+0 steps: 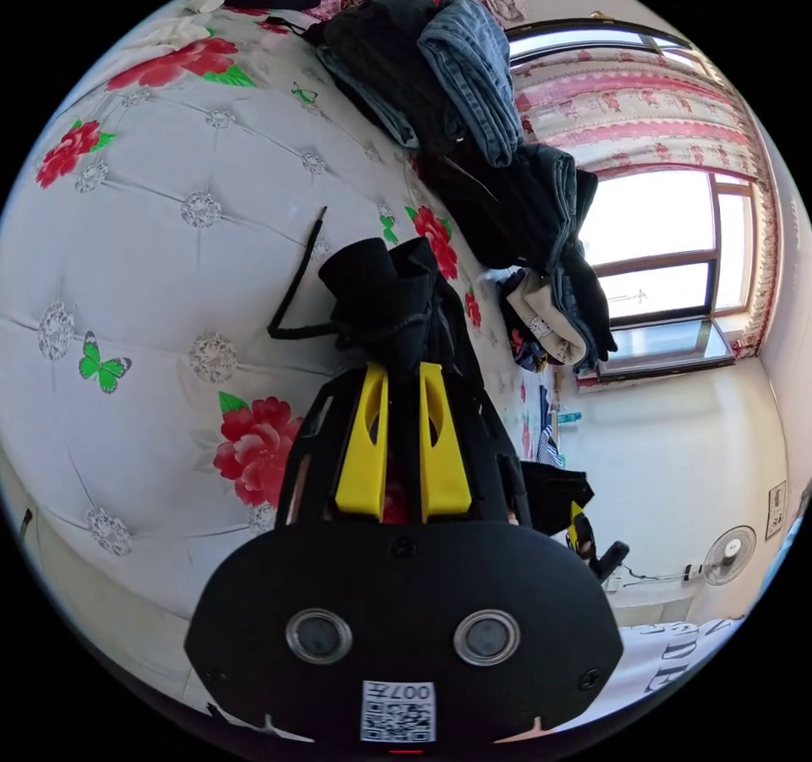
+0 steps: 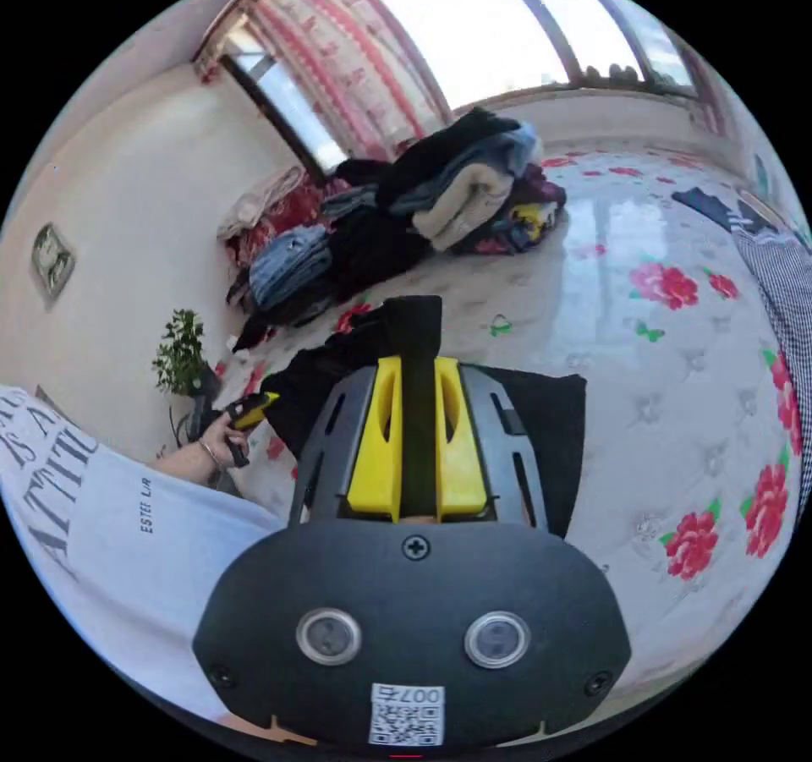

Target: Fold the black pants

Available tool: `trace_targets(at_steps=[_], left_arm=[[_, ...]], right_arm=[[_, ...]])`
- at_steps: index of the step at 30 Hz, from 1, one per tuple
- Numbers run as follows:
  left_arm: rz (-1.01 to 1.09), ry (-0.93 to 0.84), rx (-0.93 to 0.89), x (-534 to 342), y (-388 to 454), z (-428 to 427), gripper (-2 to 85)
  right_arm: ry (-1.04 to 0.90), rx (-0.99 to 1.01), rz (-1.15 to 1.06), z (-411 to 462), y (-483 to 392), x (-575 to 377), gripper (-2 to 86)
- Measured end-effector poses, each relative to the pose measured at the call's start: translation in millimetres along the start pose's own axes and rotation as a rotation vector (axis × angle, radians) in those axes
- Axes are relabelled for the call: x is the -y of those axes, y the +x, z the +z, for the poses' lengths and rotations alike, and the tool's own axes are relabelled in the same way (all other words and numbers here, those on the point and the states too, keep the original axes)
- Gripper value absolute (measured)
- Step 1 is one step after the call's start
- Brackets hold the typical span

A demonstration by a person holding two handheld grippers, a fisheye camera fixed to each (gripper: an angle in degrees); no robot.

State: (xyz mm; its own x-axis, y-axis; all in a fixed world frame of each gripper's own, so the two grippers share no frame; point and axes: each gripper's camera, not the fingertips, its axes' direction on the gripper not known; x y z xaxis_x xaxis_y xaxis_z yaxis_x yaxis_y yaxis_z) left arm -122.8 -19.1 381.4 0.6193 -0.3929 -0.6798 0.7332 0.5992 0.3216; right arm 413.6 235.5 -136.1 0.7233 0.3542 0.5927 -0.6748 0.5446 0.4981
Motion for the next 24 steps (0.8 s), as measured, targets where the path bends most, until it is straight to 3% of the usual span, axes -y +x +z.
trace_targets(at_steps=[3,7,10,15,21,24], left_arm=[[-0.034,0.011,-0.021,-3.8,-1.8,1.3,5.6],[-0.004,0.027,-0.031,-9.9,16.4,3.6,5.6],[0.04,0.037,-0.033,-14.8,37.4,5.6,5.5],[0.119,0.05,-0.031,-24.7,73.6,10.2,5.3],[0.285,0.044,0.002,-39.8,134.1,24.8,5.1],[0.434,0.031,0.021,-47.8,179.4,38.2,5.3]], right_arm=[[0.29,0.041,0.26,-94.8,75.0,-8.6,6.7],[0.415,-0.092,0.284,-149.0,97.6,-6.4,7.5],[0.29,-0.18,0.145,-131.7,73.8,19.0,7.7],[-0.08,-0.041,-0.247,-3.8,-13.0,22.6,7.8],[-0.551,0.132,-0.253,157.0,-46.0,-48.2,8.7],[-0.506,0.16,-0.277,142.6,-45.0,-56.9,9.2]])
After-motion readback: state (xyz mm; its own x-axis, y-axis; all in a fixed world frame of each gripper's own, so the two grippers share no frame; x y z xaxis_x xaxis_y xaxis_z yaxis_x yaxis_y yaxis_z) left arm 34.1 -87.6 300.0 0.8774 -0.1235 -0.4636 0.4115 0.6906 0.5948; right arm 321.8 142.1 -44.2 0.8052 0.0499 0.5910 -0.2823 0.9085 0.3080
